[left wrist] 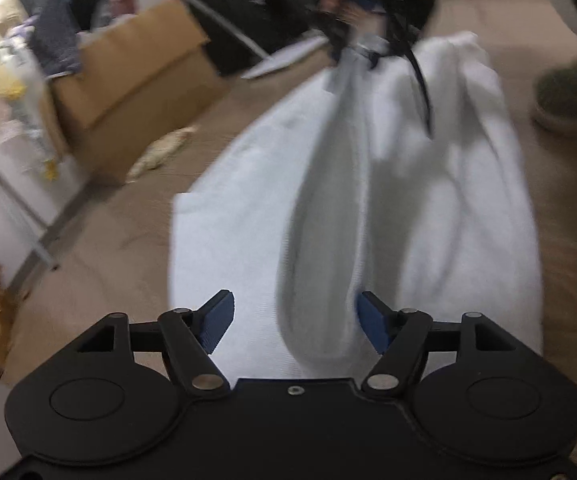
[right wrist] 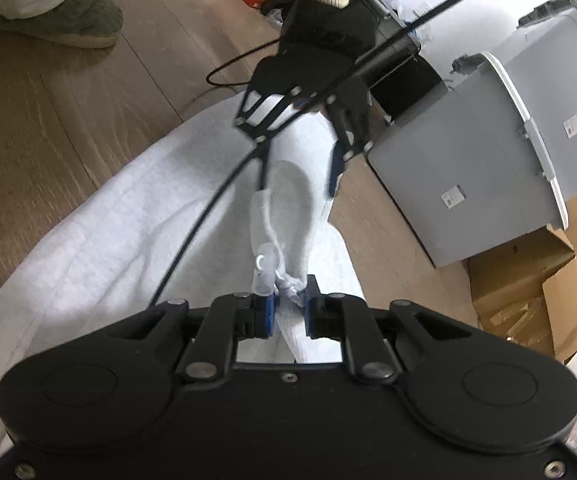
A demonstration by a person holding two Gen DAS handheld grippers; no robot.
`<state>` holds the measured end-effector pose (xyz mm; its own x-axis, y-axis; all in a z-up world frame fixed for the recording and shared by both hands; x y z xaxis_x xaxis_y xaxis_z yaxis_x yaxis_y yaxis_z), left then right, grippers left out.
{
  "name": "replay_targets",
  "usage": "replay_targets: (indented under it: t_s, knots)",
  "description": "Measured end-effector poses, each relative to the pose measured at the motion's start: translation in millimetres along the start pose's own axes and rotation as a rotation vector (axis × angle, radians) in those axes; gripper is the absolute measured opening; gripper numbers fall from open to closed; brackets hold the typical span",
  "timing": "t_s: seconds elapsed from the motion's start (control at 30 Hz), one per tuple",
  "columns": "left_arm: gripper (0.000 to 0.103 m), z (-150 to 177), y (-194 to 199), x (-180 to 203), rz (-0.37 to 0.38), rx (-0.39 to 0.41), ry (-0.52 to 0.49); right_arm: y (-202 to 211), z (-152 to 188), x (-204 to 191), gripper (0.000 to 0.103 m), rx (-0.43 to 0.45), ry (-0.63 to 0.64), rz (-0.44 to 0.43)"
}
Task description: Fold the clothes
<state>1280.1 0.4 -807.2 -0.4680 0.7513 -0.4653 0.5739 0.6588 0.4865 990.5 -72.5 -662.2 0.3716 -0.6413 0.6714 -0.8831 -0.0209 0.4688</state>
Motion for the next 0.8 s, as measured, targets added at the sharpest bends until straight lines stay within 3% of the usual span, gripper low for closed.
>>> replay_targets:
  t_s: [0.17,0.3,0.37,0.4,0.43,0.57,0.63,0.8]
  knots:
    - [0.068,10,-7,17,0.187,-0.070,0.006,-5,1,6,0.015,-0.016,-0.023,0.013]
    - [0.068,17,-12,15,0.155,-0.095,-0.008,-7,0,15,0.015,-0.017,-0.038,0.048]
    - [0.058,15,-13,11,0.155,-0.085,-0.001,-6,-2,17,0.015,-0.016,-0.052,0.050]
    - [0.042,14,-13,11,0.156,-0.085,0.000,-6,-3,18,0.015,-0.018,-0.061,0.049]
    - [0.036,13,-12,9,0.167,-0.081,0.017,-6,-3,19,0.015,-0.025,-0.073,0.045]
    - [0.031,6,-2,-1,0.161,-0.036,0.056,-9,0,16,0.015,-0.046,-0.084,0.021]
    - [0.017,5,2,-7,0.158,-0.012,0.083,-11,-1,19,0.015,-0.050,-0.101,0.027]
    - [0.013,2,6,-19,0.154,0.042,0.180,-18,1,30,0.015,-0.081,-0.191,0.038]
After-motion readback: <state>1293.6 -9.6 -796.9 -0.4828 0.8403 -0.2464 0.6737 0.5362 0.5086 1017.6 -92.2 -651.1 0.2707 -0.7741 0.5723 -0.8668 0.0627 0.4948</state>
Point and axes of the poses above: each gripper's, at about its wrist camera, not at the fingertips, and y roughly against the way its jaws point, x to its right, z to its underside, the point moved 8 cm from there along -y, roughly the way its jaws point, and after that the axes turned 12 degrees about x, right-handed, at the moved point
